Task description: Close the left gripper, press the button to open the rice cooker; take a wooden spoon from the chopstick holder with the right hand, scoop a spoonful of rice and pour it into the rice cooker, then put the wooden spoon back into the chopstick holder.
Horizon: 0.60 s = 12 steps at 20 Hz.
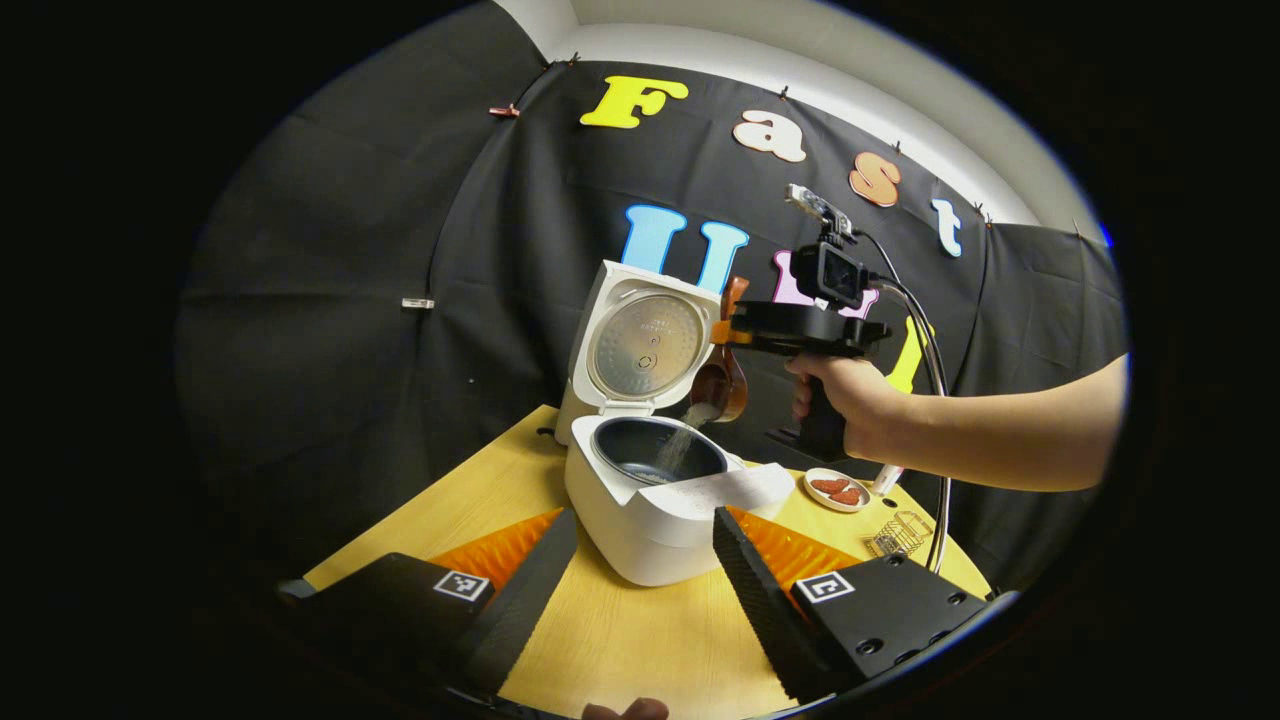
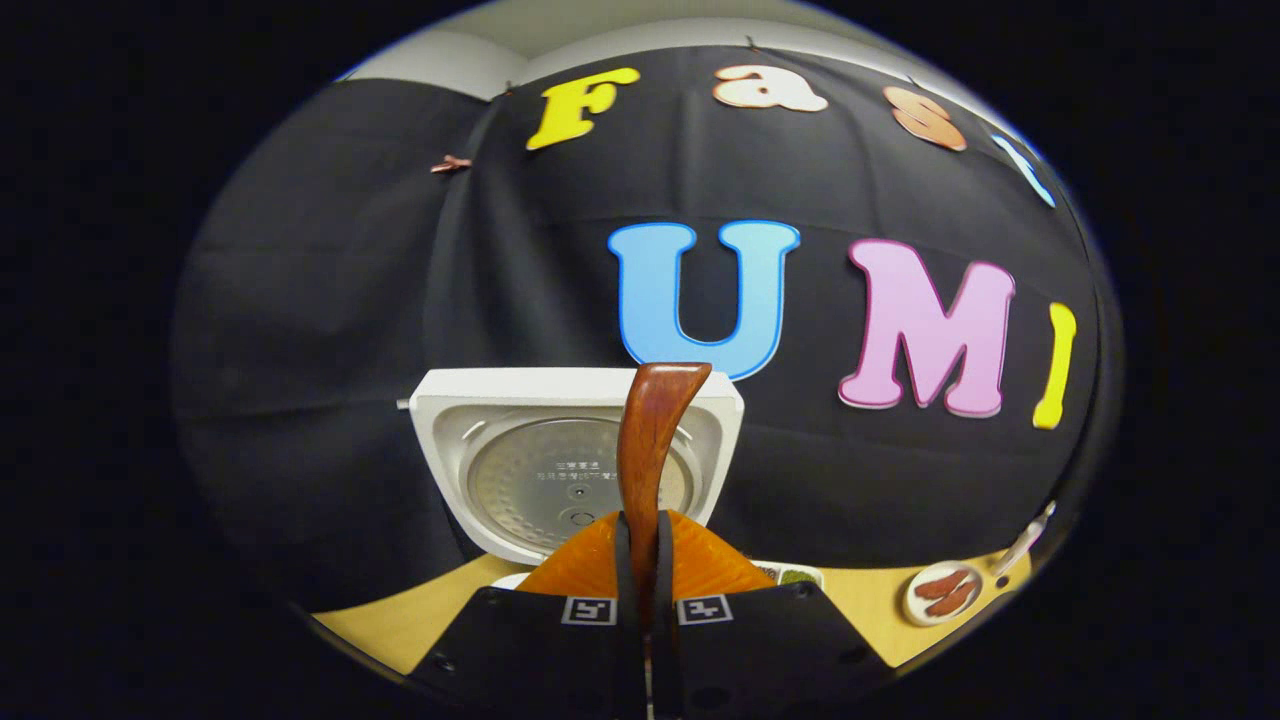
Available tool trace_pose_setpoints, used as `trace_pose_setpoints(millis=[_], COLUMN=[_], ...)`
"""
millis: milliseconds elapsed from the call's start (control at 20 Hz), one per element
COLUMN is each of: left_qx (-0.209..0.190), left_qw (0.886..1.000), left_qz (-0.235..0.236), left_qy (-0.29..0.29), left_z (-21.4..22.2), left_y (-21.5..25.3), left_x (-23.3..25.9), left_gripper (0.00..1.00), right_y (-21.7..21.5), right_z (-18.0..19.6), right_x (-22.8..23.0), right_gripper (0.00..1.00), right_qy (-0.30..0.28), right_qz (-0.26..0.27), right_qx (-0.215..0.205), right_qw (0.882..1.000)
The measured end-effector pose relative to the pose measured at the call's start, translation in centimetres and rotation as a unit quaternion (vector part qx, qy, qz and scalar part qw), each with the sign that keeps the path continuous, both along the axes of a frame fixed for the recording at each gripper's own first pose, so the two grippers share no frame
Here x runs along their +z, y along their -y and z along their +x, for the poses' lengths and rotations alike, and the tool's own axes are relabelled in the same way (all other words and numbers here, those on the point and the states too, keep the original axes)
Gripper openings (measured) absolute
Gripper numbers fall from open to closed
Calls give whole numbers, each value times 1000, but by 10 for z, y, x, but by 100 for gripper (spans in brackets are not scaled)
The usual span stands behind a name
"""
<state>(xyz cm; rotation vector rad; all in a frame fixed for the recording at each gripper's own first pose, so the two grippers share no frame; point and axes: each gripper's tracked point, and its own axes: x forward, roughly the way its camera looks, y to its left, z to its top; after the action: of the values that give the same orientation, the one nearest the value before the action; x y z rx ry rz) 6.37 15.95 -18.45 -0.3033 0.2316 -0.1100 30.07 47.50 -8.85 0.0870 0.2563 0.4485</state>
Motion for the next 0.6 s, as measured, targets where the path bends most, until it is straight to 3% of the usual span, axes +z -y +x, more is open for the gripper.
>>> trace_pose_setpoints(millis=[250, 300, 350, 500, 600], left_qx=[3, 2, 3, 4, 4], left_qw=[1000, 1000, 1000, 1000, 1000], left_qz=[1, 2, 3, 3, 5], left_qy=[-2, -3, -4, -5, -5], left_z=[0, 0, 0, -1, -2], left_y=[0, 0, 1, 2, 3], left_x=[-4, -4, -6, -7, -7], left_gripper=[95, 95, 95, 95, 95], right_y=[-19, -21, -25, -32, -32], right_z=[-14, -17, -20, -28, -29], right_x=[1, 5, 6, 5, 6], right_gripper=[7, 12, 7, 7, 7], right_qy=[64, 82, 96, 110, 95], right_qz=[-86, -104, -118, -135, -115], right_qx=[58, 70, 79, 98, 96], right_qw=[993, 989, 985, 980, 984])
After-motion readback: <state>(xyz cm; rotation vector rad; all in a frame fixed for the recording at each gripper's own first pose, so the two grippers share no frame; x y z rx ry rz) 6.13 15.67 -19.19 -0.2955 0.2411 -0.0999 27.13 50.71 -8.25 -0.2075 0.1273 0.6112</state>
